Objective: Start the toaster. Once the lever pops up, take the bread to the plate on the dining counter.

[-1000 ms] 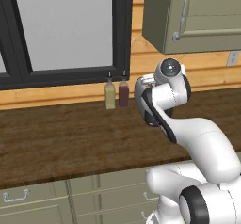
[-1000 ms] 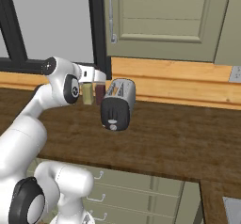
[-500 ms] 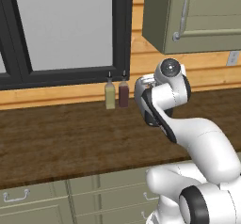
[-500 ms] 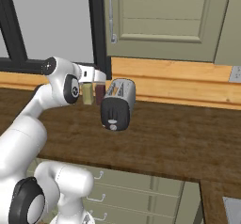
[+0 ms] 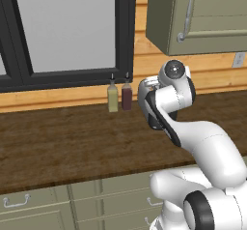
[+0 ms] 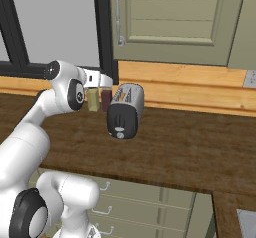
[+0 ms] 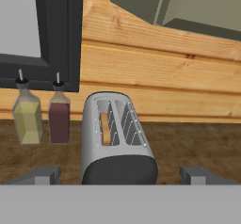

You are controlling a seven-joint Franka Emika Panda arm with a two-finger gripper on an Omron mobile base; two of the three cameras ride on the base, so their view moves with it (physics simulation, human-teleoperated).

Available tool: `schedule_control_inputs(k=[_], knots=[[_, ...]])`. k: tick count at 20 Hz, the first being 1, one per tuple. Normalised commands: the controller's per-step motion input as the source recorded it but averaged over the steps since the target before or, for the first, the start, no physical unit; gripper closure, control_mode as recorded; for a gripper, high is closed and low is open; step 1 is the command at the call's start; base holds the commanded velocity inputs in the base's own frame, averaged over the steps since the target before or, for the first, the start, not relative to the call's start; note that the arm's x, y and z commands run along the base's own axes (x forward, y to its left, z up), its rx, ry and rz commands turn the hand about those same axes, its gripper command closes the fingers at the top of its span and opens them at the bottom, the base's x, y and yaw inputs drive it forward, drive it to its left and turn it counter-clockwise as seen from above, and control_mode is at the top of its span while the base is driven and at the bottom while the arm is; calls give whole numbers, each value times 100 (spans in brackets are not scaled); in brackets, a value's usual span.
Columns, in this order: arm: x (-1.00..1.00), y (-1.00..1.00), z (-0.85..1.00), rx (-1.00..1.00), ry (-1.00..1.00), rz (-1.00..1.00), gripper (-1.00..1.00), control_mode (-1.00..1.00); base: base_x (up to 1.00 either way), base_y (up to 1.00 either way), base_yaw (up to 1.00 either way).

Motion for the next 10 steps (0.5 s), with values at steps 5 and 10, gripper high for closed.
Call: schedule_control_inputs(k=[5, 10], knots=[[0, 0, 0, 0, 0, 0, -100, -100, 0, 0, 0], [0, 0, 0, 0, 0, 0, -100, -100, 0, 0, 0]])
